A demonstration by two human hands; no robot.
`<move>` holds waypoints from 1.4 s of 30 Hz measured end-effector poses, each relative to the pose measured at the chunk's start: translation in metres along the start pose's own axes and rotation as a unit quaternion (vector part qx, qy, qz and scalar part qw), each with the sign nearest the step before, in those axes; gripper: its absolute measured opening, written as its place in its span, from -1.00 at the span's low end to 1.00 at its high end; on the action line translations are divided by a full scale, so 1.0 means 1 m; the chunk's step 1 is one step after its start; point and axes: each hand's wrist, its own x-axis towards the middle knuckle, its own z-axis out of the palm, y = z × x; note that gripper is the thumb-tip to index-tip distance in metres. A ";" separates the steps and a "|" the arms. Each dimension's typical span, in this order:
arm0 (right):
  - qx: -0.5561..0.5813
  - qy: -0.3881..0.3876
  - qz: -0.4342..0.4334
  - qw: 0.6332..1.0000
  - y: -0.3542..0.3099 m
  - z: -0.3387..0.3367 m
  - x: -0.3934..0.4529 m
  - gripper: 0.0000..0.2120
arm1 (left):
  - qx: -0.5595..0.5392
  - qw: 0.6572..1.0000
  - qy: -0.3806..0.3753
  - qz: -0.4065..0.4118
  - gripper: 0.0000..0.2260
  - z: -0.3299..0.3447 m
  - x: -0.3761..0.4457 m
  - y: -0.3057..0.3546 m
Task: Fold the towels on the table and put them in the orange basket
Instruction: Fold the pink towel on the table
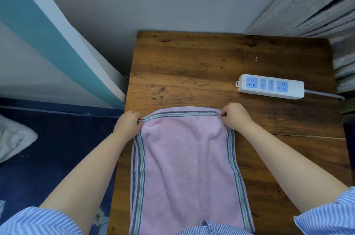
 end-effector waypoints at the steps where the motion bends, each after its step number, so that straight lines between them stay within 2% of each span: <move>1: 0.001 -0.015 0.006 1.000 -0.001 -0.003 0.000 -0.79 | -0.025 1.000 0.004 -0.002 -0.82 -0.001 -0.001 -0.001; 7: 0.091 -0.016 -0.022 0.995 0.002 -0.021 -0.012 -0.81 | -0.140 0.990 0.004 -0.009 -0.94 -0.019 -0.009 -0.006; 10: 0.166 -0.022 -0.016 0.986 0.009 -0.032 -0.027 -0.98 | -0.162 0.987 -0.006 -0.008 -0.93 -0.033 -0.020 -0.015; 12: 0.206 -0.026 -0.003 0.978 0.014 -0.038 -0.036 -0.88 | -0.159 0.987 -0.014 0.000 -0.89 -0.043 -0.027 -0.018; 16: 0.204 -0.019 -0.017 0.979 0.014 -0.048 -0.060 -0.81 | -0.004 0.996 -0.060 0.060 -0.78 -0.063 -0.047 -0.015; 19: 0.193 -0.005 -0.037 0.980 0.013 -0.056 -0.081 -0.81 | 0.137 0.981 -0.062 0.120 -0.78 -0.075 -0.064 -0.008; 21: 0.184 0.008 -0.046 0.982 0.013 -0.062 -0.099 -0.81 | 0.198 0.968 -0.045 0.149 -0.75 -0.080 -0.084 -0.005; 25: 0.166 0.036 -0.060 0.984 0.015 -0.066 -0.138 -0.81 | 0.243 0.952 0.003 0.184 -0.73 -0.086 -0.121 -0.005; 27: 0.128 0.053 -0.070 0.988 0.013 -0.068 -0.152 -0.88 | 0.253 0.949 0.012 0.188 -0.76 -0.092 -0.136 -0.002; 29: 0.065 0.084 -0.065 0.992 0.007 -0.072 -0.166 -0.82 | 0.251 0.951 0.021 0.178 -0.83 -0.100 -0.150 0.003; 31: -0.017 0.145 -0.045 0.988 -0.002 -0.080 -0.178 -0.80 | 0.219 0.962 0.056 0.157 -0.85 -0.114 -0.159 0.013; 32: -0.038 0.194 -0.036 0.980 -0.008 -0.086 -0.188 -0.79 | 0.181 0.968 0.097 0.147 -0.84 -0.123 -0.164 0.018; 34: -0.027 0.296 -0.036 0.954 -0.020 -0.100 -0.206 -0.78 | 0.032 0.970 0.203 0.132 -0.83 -0.141 -0.173 0.030; 36: 0.031 0.387 -0.068 0.919 -0.030 -0.115 -0.225 -0.75 | -0.138 0.931 0.308 0.143 -0.83 -0.158 -0.184 0.045; 38: 0.088 0.455 -0.113 0.879 -0.040 -0.129 -0.243 -0.72 | -0.234 0.871 0.395 0.174 -0.83 -0.173 -0.199 0.059; 42: 0.198 0.564 -0.146 0.788 -0.036 -0.143 -0.271 -0.83 | -0.228 0.763 0.536 0.281 -0.82 -0.198 -0.220 0.060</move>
